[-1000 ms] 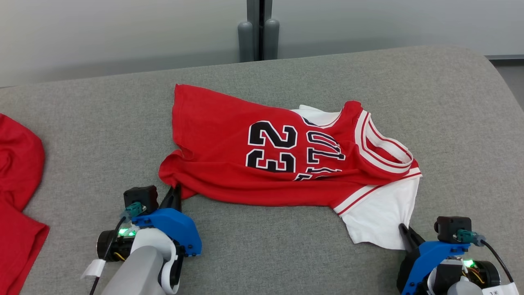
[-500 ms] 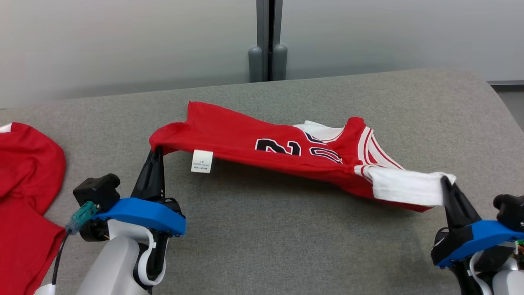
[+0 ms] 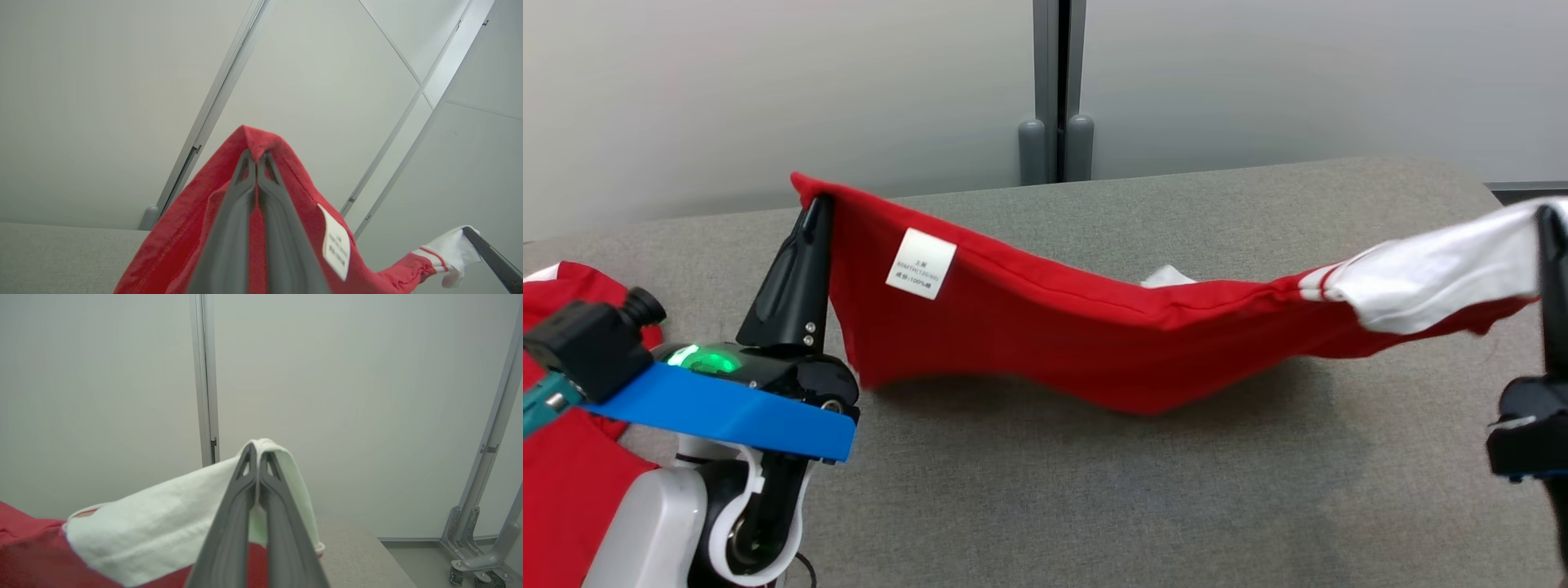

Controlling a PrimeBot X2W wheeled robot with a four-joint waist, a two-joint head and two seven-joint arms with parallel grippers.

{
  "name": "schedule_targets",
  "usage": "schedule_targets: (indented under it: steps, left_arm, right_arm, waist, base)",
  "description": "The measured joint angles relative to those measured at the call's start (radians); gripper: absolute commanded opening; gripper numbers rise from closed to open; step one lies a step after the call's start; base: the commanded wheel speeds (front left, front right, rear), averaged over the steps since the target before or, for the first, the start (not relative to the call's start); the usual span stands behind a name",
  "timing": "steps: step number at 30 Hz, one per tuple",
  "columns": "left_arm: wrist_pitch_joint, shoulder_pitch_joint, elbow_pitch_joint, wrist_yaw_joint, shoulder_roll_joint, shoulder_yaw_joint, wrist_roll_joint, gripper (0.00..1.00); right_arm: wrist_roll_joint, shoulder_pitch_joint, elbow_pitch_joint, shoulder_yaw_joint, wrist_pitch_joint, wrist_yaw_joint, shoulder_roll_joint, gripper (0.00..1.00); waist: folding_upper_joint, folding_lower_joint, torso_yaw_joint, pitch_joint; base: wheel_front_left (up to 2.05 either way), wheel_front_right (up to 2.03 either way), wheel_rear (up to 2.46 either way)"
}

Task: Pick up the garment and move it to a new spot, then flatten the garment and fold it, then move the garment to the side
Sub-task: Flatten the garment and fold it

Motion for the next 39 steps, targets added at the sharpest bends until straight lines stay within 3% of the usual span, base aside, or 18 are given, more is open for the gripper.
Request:
schedule_targets:
  steps: [6, 10, 15, 21, 26, 31, 35, 39]
  left_arm:
    - [0.139, -0.056, -0.158, 0.034, 0.005, 0.009, -0.123, 0.0]
    - [0.217, -0.133, -0.171, 0.053, 0.04, 0.007, -0.132, 0.0]
    - [0.295, -0.249, -0.058, 0.072, 0.064, -0.006, -0.124, 0.0]
    - [0.322, -0.493, 0.159, 0.061, 0.079, -0.023, -0.054, 0.0]
    - [0.258, -0.725, 0.33, 0.035, 0.105, -0.016, 0.052, 0.0]
    - [0.127, -0.904, 0.465, -0.009, 0.069, 0.016, 0.08, 0.0]
    - [0.043, -0.971, 0.548, -0.064, 0.07, 0.007, 0.112, 0.0]
    - [-0.019, -0.963, 0.615, -0.098, 0.065, -0.028, 0.143, 0.0]
  right_arm:
    - [-0.005, -0.121, -0.088, -0.01, 0.05, 0.0, -0.071, 0.0]
    - [0.006, -0.226, -0.071, 0.015, 0.087, 0.0, -0.129, 0.0]
    - [0.051, -0.386, 0.077, 0.056, 0.107, 0.0, -0.169, 0.0]
    - [0.083, -0.674, 0.369, 0.138, 0.035, 0.0, -0.2, 0.0]
    - [0.065, -0.944, 0.602, 0.217, -0.111, 0.001, -0.207, 0.0]
    - [-0.003, -1.156, 0.779, 0.208, -0.323, 0.0, -0.188, 0.0]
    - [-0.023, -1.235, 0.869, 0.216, -0.437, 0.0, -0.183, 0.0]
    - [-0.02, -1.211, 0.953, 0.241, -0.46, 0.0, -0.19, 0.0]
  waist:
    - [-0.0001, 0.0, 0.001, 0.005]
    - [0.0, 0.0, -0.003, 0.03]
    - [0.0, 0.0001, -0.016, 0.102]
    - [0.0002, 0.0003, -0.038, 0.239]
    - [0.0003, 0.0006, -0.046, 0.34]
    - [0.0003, 0.0004, -0.033, 0.388]
    - [0.0002, 0.0, -0.032, 0.397]
    - [0.0, 0.0, -0.034, 0.415]
  base:
    - [0.0, 0.0, 0.0]
    - [0.0, 0.0, 0.0]
    - [0.0, 0.0, 0.0]
    - [0.0, 0.0, 0.0]
    - [0.0, 0.0, 0.0]
    - [0.0, 0.0, 0.0]
    - [0.0, 0.0, 0.0]
    - [0.0, 0.0, 0.0]
